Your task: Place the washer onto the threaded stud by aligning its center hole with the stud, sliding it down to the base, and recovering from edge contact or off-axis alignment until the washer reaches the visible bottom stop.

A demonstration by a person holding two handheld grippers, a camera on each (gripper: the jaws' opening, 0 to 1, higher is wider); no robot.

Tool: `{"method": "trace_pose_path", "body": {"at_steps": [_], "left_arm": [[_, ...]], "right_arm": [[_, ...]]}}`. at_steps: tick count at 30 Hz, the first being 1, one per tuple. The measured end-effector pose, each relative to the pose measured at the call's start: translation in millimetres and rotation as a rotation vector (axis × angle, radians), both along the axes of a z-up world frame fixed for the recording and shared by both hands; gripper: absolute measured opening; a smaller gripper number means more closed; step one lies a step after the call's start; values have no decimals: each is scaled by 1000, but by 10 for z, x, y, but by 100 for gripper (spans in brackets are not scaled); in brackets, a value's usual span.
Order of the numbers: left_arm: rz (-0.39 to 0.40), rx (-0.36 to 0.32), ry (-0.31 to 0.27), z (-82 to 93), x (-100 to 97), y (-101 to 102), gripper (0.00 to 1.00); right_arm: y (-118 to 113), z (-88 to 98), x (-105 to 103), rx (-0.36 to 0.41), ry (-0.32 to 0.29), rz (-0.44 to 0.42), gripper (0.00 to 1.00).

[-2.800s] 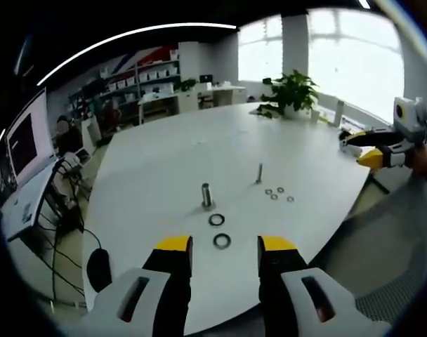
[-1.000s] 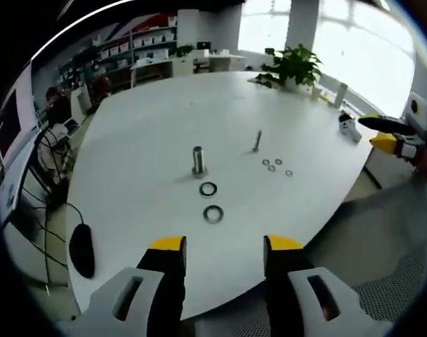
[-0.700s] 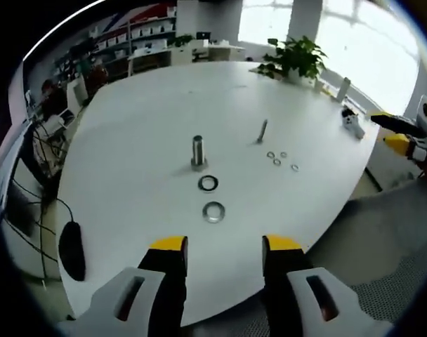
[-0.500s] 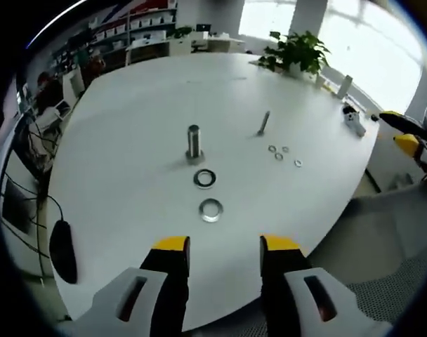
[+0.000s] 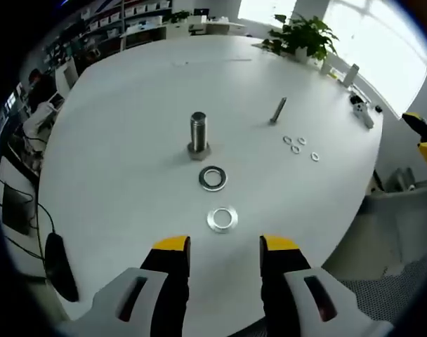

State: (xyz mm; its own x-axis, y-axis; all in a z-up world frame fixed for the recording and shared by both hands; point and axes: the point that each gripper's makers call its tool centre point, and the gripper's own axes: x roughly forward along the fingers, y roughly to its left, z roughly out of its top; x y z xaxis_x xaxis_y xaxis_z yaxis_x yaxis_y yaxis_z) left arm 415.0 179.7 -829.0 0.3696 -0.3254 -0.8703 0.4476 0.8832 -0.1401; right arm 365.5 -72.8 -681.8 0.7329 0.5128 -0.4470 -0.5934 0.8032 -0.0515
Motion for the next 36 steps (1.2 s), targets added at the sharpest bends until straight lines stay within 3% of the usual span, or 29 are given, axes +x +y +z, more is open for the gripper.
{"method": "trace_pose_path", "body": {"at_steps": [11,20,24,30,36], "left_arm": [[-89,80,55,-206,124,-64,36],[-214,174,76,-345,106,-118,36],[-268,231,58,-352,147,-82,32],[-323,232,60,-352,168,-148,30],[-386,265,109,-363,185,-177,28]], "right_arm": [[-16,-1,11,-5,-3,-9,45],[-36,-17,18,-26,-3,-10,45],[-29,-2,15,-37,-17,-6,45],[-29,-14,17,-46,-15,-3,45],[-45,-7,27,-38,-14,-13,45]]}}
